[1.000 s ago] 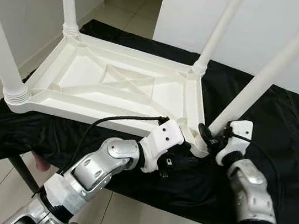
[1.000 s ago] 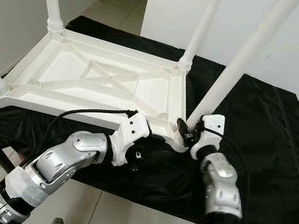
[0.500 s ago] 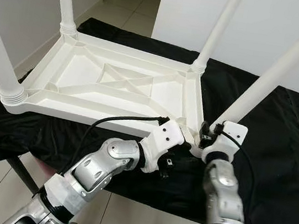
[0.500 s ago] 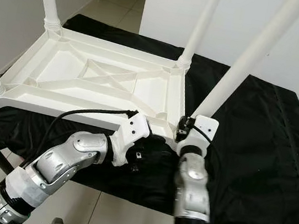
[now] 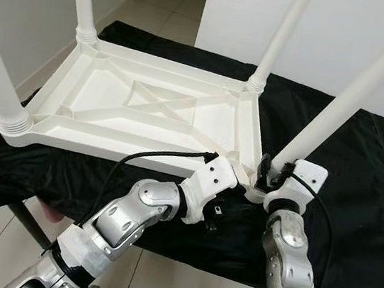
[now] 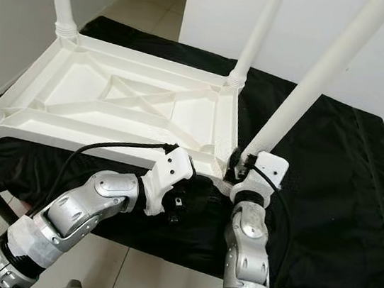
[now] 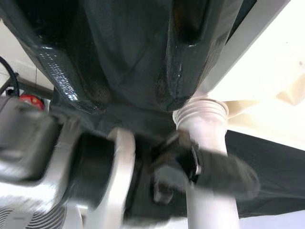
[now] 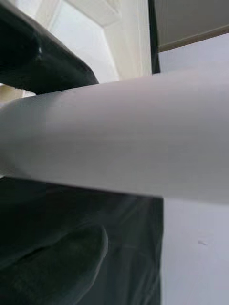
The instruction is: Building children table
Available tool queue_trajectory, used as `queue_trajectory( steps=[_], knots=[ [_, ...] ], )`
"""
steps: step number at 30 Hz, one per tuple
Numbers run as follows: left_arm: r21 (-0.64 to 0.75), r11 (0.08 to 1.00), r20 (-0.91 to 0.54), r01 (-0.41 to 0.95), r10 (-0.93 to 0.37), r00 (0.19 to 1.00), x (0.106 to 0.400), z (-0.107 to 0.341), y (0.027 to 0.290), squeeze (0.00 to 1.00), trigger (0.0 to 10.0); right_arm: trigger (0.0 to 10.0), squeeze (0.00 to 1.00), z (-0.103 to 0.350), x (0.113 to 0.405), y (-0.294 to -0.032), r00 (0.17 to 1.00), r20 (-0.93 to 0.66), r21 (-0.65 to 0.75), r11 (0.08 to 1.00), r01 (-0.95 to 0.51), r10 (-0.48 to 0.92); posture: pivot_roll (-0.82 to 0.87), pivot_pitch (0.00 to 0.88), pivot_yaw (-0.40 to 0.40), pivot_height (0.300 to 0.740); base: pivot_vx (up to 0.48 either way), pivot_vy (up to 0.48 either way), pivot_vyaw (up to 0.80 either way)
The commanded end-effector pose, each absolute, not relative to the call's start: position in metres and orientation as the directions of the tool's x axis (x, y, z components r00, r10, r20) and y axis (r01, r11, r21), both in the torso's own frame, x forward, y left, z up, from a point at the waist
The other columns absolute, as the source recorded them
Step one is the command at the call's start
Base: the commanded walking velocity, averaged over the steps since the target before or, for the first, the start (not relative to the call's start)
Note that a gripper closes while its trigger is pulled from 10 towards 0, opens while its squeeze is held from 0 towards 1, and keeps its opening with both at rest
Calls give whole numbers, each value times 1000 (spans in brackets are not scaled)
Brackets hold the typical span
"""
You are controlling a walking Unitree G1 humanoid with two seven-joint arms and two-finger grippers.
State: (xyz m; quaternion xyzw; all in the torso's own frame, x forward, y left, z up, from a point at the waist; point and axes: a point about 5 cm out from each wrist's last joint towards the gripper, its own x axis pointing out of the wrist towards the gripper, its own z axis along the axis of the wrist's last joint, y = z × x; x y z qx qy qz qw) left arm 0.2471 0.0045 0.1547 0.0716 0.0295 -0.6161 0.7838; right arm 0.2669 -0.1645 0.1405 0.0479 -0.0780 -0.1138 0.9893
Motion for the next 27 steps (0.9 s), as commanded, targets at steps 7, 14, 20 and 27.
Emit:
queue_trajectory(
  steps=[7,14,20,27],
  knots=[
    [67,158,-132,985,-977,165,241,154,2,0,10000,10000,337,131,246,-160,970,150,104,979,177,-191,51,0,-99,740,0,0,0],
    [67,288,-53,955,-955,292,262,166,6,0,10000,10000,0,115,222,-156,989,112,65,994,87,-94,42,0,-96,740,0,0,0],
    [61,403,-17,913,-914,405,281,172,17,0,10000,0,0,109,216,-154,995,94,39,999,28,-32,42,0,-91,740,0,0,0],
    [66,548,47,834,-836,546,302,184,30,0,10000,0,0,110,219,-147,993,100,54,996,-69,63,50,0,-93,740,0,0,0]
  ],
)
